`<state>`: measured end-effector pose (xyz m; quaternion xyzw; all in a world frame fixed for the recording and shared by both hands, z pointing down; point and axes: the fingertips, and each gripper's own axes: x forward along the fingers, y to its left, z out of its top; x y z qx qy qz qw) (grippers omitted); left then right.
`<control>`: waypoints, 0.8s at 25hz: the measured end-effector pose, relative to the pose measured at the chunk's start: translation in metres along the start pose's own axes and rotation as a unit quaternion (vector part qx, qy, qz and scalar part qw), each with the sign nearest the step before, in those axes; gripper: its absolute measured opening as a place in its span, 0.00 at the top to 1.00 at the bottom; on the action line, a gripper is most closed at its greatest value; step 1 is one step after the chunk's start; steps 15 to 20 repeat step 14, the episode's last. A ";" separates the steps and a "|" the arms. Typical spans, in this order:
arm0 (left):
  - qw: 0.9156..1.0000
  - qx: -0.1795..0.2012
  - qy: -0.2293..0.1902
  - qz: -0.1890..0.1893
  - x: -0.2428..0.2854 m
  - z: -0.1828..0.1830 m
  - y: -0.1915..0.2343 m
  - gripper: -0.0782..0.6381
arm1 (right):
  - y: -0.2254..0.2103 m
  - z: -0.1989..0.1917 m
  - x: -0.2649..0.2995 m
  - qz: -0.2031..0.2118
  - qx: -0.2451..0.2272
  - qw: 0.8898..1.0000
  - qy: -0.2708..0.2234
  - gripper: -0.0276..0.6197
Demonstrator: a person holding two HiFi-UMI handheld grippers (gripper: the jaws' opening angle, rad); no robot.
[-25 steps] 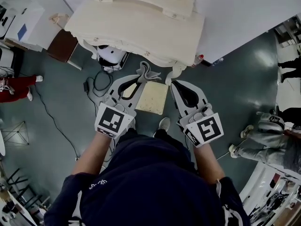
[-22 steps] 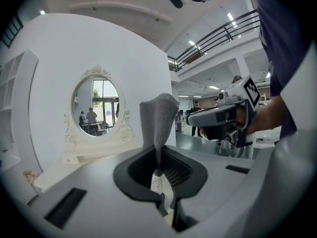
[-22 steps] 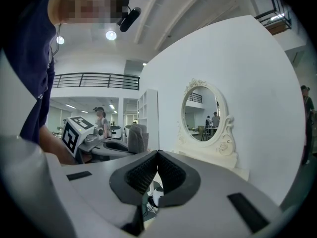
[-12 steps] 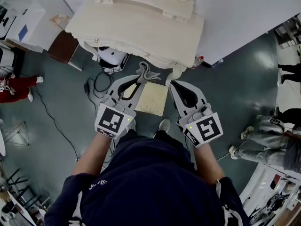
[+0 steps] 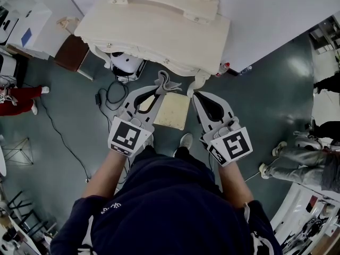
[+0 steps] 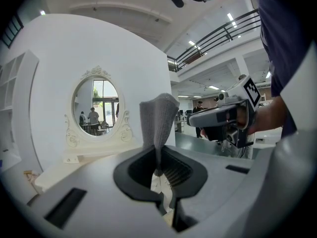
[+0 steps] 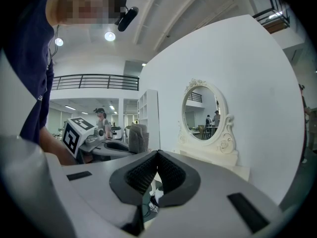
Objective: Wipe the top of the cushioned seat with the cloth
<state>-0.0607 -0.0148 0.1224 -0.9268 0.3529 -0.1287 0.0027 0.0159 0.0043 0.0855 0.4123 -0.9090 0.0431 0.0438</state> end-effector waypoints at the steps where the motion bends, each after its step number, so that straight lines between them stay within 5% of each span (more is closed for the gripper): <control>1: 1.000 -0.001 0.001 -0.001 0.000 -0.001 0.000 0.85 | 0.000 -0.001 0.000 0.000 0.001 1.000 0.001 0.92; 20: 1.000 -0.004 0.000 -0.003 -0.002 -0.004 -0.003 0.85 | 0.003 -0.002 -0.004 -0.002 0.002 1.000 0.001 0.92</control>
